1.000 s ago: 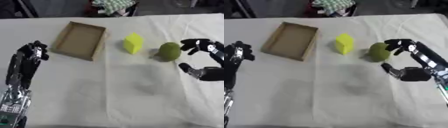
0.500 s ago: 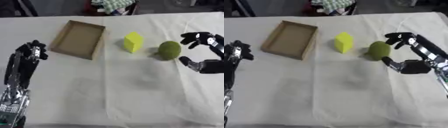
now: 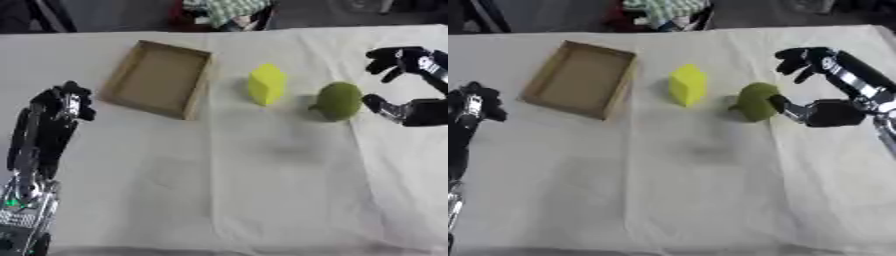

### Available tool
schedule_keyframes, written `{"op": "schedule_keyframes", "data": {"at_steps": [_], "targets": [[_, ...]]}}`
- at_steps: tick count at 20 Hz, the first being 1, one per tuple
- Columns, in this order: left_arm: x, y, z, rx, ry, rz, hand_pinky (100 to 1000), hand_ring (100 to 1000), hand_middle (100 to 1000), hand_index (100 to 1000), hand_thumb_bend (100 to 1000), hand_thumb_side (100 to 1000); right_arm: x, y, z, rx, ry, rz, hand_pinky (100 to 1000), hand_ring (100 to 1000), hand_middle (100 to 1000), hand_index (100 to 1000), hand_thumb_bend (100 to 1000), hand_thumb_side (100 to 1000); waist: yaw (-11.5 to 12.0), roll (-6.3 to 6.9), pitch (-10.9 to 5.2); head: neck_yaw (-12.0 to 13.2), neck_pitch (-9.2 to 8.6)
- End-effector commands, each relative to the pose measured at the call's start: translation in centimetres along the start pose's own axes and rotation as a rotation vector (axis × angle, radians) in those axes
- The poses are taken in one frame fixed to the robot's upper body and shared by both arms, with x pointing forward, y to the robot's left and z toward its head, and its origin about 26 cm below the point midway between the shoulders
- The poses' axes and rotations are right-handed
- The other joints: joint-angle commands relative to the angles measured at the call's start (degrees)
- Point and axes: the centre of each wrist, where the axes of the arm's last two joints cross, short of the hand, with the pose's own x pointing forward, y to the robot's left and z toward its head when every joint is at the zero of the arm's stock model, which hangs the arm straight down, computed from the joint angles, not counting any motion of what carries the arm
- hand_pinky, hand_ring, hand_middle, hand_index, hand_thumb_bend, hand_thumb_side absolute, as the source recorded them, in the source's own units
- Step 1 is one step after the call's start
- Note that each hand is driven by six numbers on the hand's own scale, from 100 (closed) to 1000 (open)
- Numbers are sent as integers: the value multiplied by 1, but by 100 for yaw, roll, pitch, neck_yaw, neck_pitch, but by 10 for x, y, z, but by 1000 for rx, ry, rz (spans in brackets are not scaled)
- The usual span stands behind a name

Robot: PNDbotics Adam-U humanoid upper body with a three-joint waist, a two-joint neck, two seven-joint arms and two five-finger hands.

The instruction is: Pick up objects on the table and place them in the box.

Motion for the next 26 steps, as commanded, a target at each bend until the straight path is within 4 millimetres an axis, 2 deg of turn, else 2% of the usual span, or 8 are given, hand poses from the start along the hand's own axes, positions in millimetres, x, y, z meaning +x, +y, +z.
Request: {"op": "schedule_keyframes", "data": {"at_steps": [1, 14, 26], "targets": [[5, 4, -3, -10, -22, -13, 528, 482, 481, 602, 100, 677, -9, -15, -1, 0, 34, 37, 662, 760, 723, 908, 333, 473, 16, -10, -74, -28, 30], [4, 2, -2, -21, -16, -13, 528, 483, 482, 602, 100, 679, -39, -6, -19, 86, 108, 64, 665, 757, 724, 908, 340, 475, 85, 3, -80, -74, 30], [5, 1, -3, -27, -19, -8, 527, 484, 483, 601, 100, 679, -52, 6, -32, 175, 136, 90, 673, 760, 735, 912, 346, 482, 122, 47, -72, -107, 30]]}}
